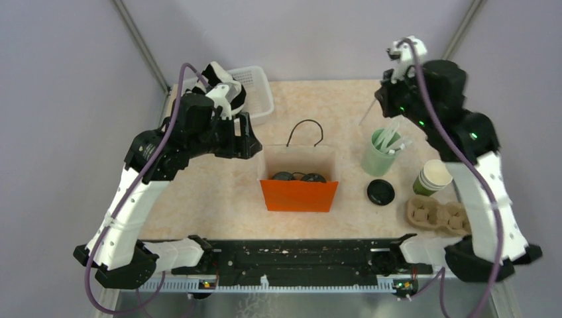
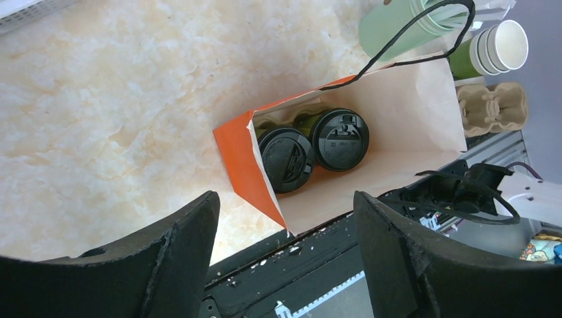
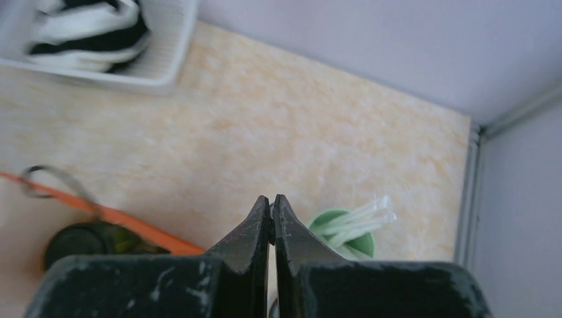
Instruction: Pack the takeout coffee
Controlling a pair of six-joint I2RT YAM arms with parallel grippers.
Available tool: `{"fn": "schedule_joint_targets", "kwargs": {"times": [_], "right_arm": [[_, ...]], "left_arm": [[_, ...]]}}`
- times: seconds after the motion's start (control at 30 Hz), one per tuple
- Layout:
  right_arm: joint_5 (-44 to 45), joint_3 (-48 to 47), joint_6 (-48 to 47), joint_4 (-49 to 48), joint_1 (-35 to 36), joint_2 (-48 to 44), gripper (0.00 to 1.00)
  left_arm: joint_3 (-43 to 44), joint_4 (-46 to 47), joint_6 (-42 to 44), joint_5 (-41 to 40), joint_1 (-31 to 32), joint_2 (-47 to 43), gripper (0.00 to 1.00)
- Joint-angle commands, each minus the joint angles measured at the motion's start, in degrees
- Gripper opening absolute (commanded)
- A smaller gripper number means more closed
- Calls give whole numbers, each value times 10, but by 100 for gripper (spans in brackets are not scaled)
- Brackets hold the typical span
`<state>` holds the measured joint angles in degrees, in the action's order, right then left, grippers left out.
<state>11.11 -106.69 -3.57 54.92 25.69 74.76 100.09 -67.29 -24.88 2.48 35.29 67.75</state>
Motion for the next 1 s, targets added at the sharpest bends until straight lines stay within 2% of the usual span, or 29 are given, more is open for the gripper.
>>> {"fn": "schedule_joint_targets", "kwargs": {"times": [0.0,0.07,0.13,0.2,0.3,0.43,0.53,0.67,0.87,0.97], "right_arm": [[-207,34,-20,-74,-2,-120,0],[-249,49,-26,-96,-3,-154,0],[-339,54,-35,-102,-3,-171,0],[-418,48,-33,-99,-3,-173,0],[-489,43,-8,-102,-3,-175,0],[-558,70,23,-113,-2,-165,0],[-577,107,53,-153,0,-162,0],[-517,137,22,-175,32,-158,0],[-199,144,-75,-172,239,-108,0],[-132,146,-96,-160,274,-82,0]], "left_arm": [[17,32,18,-12,-1,-5,81],[15,37,22,-13,-1,-5,81],[16,40,27,-15,-1,-4,81],[19,43,32,-15,-1,-2,82],[26,42,40,-17,-1,1,82],[28,40,44,-16,-1,3,83],[31,37,45,-15,-1,2,83],[31,32,44,-19,-1,-2,83],[28,28,36,-20,-1,-8,84],[31,23,31,-38,-1,-14,84]]}}
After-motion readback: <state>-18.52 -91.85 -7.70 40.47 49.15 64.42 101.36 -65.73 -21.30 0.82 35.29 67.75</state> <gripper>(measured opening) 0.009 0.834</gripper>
